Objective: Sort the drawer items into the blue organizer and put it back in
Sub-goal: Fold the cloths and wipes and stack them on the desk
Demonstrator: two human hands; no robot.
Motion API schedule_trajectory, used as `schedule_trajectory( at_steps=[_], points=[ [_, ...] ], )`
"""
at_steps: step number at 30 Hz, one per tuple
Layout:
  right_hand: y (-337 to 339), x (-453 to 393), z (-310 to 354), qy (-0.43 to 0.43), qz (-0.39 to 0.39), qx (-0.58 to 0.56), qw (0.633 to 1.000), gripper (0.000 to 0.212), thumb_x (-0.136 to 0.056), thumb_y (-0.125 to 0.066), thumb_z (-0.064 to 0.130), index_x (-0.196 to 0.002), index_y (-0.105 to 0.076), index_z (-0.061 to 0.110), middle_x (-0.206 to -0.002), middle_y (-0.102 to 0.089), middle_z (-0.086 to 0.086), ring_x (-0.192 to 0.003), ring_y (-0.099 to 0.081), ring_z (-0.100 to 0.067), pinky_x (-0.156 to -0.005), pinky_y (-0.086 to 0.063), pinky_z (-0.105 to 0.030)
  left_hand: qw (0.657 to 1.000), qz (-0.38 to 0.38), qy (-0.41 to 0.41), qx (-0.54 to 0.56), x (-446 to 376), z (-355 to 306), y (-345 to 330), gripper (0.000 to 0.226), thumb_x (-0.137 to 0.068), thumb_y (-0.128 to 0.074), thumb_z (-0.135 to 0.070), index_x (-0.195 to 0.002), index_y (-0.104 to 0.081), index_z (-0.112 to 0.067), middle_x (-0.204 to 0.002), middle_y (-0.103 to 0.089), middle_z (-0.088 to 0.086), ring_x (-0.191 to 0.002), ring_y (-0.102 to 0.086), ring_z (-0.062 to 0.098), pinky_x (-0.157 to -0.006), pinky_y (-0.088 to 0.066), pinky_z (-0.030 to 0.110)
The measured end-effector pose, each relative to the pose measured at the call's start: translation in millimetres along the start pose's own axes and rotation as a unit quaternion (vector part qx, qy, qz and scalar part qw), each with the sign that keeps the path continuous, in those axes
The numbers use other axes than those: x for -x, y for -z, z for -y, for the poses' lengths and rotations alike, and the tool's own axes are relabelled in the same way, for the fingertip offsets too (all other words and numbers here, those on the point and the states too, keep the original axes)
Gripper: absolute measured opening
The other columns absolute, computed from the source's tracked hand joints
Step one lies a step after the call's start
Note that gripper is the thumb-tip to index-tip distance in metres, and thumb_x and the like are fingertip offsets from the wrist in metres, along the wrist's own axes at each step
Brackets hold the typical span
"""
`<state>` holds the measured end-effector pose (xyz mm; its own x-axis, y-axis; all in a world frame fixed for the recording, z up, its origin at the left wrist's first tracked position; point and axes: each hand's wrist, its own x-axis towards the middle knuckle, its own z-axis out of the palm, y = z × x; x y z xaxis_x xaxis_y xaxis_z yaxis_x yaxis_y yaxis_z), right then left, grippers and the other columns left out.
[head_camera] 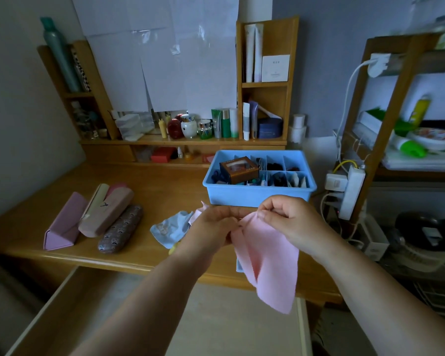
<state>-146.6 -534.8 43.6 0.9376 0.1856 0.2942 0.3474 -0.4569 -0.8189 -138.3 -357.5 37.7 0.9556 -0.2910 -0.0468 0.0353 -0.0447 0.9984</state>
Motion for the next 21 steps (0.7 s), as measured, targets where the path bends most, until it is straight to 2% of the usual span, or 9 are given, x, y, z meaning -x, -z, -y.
schedule_trajectory(
  at_steps=[2,3,5,6,8,10,13,17,21],
  points=[
    [3,-1,-3,-0.041,0.023,-0.036,0.998,0.017,-0.089,-0.063,0.019,-0.075,-0.066,0.028,-0.072,-0.067,0.016,-0.075,-0.060,0.002,-0.065,-0.042,-0.012,1.000,-0.023,0.011,0.014,-1,2,1,0.035,-0.086,-0.046,0.002,-0.083,-0.074,-0.019,-0.080,-0.071,0.002,-0.073,-0.068,0.012,-0.068,-0.055,0.026],
    [4,-1,-4,-0.060,0.032,-0.069,0.995,0.015,-0.088,-0.064,0.020,-0.075,-0.067,0.027,-0.074,-0.069,0.015,-0.079,-0.062,-0.002,-0.068,-0.045,-0.015,0.999,-0.013,0.011,0.032,0,3,0,0.023,-0.085,-0.053,-0.008,-0.093,-0.071,-0.019,-0.086,-0.072,0.002,-0.080,-0.069,0.013,-0.073,-0.055,0.028],
    [4,-1,-4,-0.082,0.047,-0.116,0.989,0.014,-0.088,-0.064,0.023,-0.076,-0.070,0.027,-0.077,-0.071,0.012,-0.081,-0.065,-0.005,-0.069,-0.048,-0.017,1.000,0.020,0.002,-0.016,1,7,-3,0.033,-0.077,-0.065,-0.036,-0.108,-0.065,-0.024,-0.094,-0.072,-0.008,-0.091,-0.068,0.007,-0.077,-0.055,0.024],
    [3,-2,-4,-0.085,0.052,-0.119,0.988,0.014,-0.088,-0.064,0.023,-0.076,-0.070,0.028,-0.078,-0.072,0.010,-0.081,-0.066,-0.005,-0.070,-0.049,-0.018,0.998,0.033,-0.010,-0.062,1,9,-5,0.036,-0.076,-0.067,-0.043,-0.108,-0.065,-0.028,-0.095,-0.072,-0.010,-0.090,-0.067,0.003,-0.076,-0.054,0.020],
    [3,-2,-5,-0.086,0.056,-0.106,0.989,0.014,-0.088,-0.064,0.021,-0.077,-0.070,0.028,-0.079,-0.072,0.007,-0.082,-0.065,-0.009,-0.074,-0.049,-0.024,0.986,-0.008,-0.067,-0.154,2,10,-11,0.008,-0.082,-0.068,-0.033,-0.089,-0.068,-0.029,-0.080,-0.072,-0.012,-0.074,-0.064,-0.003,-0.064,-0.049,0.012],
    [7,-1,-6,-0.089,0.064,-0.093,0.990,0.011,-0.087,-0.066,0.017,-0.079,-0.070,0.024,-0.080,-0.072,0.004,-0.083,-0.065,-0.013,-0.079,-0.049,-0.032,0.963,-0.057,-0.115,-0.239,1,13,-9,0.013,-0.083,-0.065,-0.020,-0.072,-0.066,-0.027,-0.063,-0.065,-0.011,-0.056,-0.055,-0.005,-0.052,-0.043,0.011],
    [21,0,-8,-0.105,0.096,-0.053,0.988,0.008,-0.082,-0.070,0.016,-0.085,-0.069,0.023,-0.084,-0.073,0.003,-0.082,-0.068,-0.013,-0.077,-0.052,-0.031,0.951,-0.044,-0.099,-0.291,2,13,3,0.013,-0.084,-0.065,-0.022,-0.073,-0.070,-0.026,-0.060,-0.065,-0.014,-0.054,-0.054,-0.005,-0.050,-0.041,0.009],
    [42,-3,-10,-0.139,0.127,0.097,0.977,0.007,-0.078,-0.074,0.026,-0.080,-0.069,0.023,-0.080,-0.070,0.004,-0.074,-0.066,-0.010,-0.069,-0.052,-0.028,0.948,-0.028,-0.064,-0.309,2,7,20,0.027,-0.085,-0.067,-0.018,-0.062,-0.067,-0.031,-0.049,-0.059,-0.021,-0.045,-0.050,-0.006,-0.045,-0.035,0.005],
    [54,-12,-21,-0.159,0.080,0.074,0.981,0.009,-0.077,-0.075,0.023,-0.071,-0.070,0.019,-0.066,-0.067,0.006,-0.069,-0.063,-0.008,-0.065,-0.047,-0.027,0.949,-0.096,-0.028,-0.300,-9,3,29,0.022,-0.081,-0.072,-0.023,-0.061,-0.068,-0.032,-0.055,-0.065,-0.014,-0.045,-0.054,0.000,-0.040,-0.038,0.007]
  ],
)
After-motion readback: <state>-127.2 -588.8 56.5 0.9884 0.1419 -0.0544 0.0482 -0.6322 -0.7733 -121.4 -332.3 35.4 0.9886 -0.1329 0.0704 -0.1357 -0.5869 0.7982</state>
